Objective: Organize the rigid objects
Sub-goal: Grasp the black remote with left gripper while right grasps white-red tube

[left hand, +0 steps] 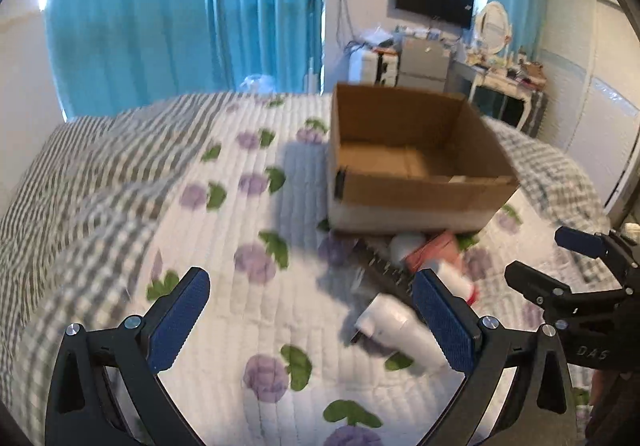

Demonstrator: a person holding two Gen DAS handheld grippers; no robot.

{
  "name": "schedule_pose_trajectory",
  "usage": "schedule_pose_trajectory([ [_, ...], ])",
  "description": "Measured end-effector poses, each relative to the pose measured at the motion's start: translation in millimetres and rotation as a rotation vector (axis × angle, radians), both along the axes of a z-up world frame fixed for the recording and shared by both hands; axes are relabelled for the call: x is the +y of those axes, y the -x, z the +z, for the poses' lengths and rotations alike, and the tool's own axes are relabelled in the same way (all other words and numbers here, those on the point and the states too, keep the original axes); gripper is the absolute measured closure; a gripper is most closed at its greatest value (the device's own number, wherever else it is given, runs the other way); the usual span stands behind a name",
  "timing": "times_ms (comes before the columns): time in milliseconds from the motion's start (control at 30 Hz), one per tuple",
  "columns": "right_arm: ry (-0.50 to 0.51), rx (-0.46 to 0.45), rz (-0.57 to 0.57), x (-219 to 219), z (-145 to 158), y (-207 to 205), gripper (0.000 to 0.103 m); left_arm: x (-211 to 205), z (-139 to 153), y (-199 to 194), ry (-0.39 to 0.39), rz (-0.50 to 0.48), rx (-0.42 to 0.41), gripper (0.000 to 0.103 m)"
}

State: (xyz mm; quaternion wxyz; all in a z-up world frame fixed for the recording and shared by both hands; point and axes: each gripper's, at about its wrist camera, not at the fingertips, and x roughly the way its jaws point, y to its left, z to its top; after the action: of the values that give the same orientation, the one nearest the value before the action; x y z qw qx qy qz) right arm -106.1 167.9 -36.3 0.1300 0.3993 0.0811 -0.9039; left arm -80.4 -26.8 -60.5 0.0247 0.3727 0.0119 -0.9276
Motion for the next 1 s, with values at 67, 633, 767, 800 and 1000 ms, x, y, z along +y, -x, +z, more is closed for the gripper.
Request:
schedule_pose_trajectory([
  [67, -0.018, -0.022, 0.0, -3, -17, 8, 0.013, -2, -17, 4, 0.003, 0.005, -0.029, 0.0],
  [633, -0.049, -0.136, 0.012, -15, -91, 52, 0.06, 6, -61, 20, 0.032, -0.007, -0.132, 0.0],
  [767, -0.046, -0.128, -0.005, -10, -84, 47, 0.065, 13, -58, 18, 0.045, -0.03, -0.132, 0.0],
  [800, -0.026, -0.133, -0.006, -6, -79, 46, 0.065, 16, -57, 18, 0.044, -0.038, -0.131, 0.0],
  [1000, 0.006, -0.124, -0.043, 26, -52, 42, 0.067, 36, -51, 30, -0.004, -0.046, -0.107, 0.001],
])
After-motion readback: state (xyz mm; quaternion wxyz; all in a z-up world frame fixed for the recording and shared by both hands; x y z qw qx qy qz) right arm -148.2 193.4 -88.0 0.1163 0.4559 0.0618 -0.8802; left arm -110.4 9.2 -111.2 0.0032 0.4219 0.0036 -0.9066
